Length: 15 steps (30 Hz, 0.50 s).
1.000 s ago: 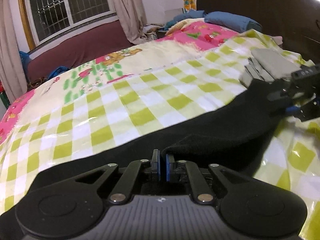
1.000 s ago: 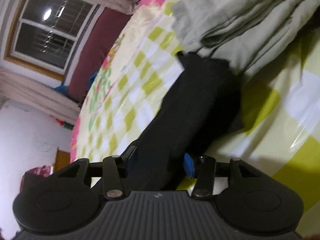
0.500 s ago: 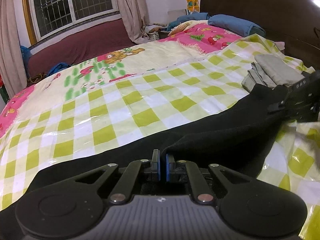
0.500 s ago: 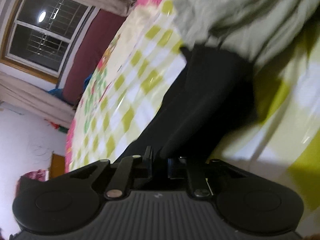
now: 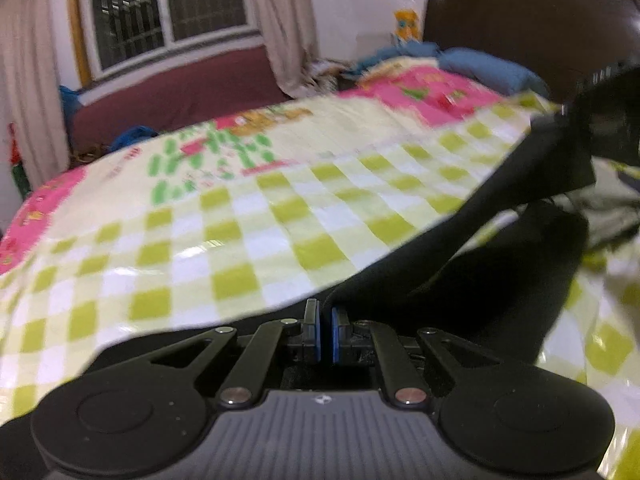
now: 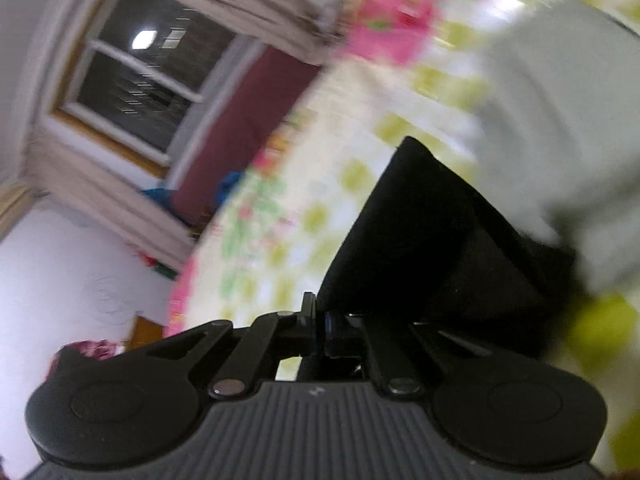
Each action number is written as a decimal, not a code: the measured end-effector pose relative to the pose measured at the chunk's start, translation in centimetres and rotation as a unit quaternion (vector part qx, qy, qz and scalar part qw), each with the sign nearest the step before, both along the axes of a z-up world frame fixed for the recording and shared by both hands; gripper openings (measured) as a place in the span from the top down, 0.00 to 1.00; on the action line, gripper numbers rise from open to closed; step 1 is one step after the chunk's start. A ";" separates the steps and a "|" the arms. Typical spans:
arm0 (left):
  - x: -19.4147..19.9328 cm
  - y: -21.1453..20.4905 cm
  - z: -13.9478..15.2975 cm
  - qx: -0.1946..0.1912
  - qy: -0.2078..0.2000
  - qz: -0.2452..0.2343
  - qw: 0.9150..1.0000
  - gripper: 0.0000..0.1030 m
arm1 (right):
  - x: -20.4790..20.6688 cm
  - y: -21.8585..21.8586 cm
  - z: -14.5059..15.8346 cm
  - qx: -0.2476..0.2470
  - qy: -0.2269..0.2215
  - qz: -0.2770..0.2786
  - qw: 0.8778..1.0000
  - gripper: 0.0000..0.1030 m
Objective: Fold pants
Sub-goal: 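Lay the hem down with the right tool while the left tool holds the pants flat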
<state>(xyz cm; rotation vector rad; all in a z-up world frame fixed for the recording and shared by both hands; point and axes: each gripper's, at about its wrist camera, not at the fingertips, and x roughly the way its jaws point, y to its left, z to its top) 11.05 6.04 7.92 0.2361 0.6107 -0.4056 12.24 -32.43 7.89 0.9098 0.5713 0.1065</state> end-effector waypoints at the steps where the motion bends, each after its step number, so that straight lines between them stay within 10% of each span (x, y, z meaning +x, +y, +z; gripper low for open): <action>1: 0.0 0.6 0.9 -0.008 -0.009 0.005 1.000 0.77 | 0.6 0.5 1.7 -0.003 -0.026 0.013 1.000 0.95; 8: -1.7 0.7 1.6 -0.012 -0.025 -0.014 1.000 0.77 | -1.0 2.3 5.5 -0.048 -0.104 0.045 0.992 0.95; 15: -5.5 -5.5 -7.9 0.103 0.064 -0.118 0.986 0.77 | -2.4 -3.1 -10.1 -0.063 0.152 -0.041 0.986 0.95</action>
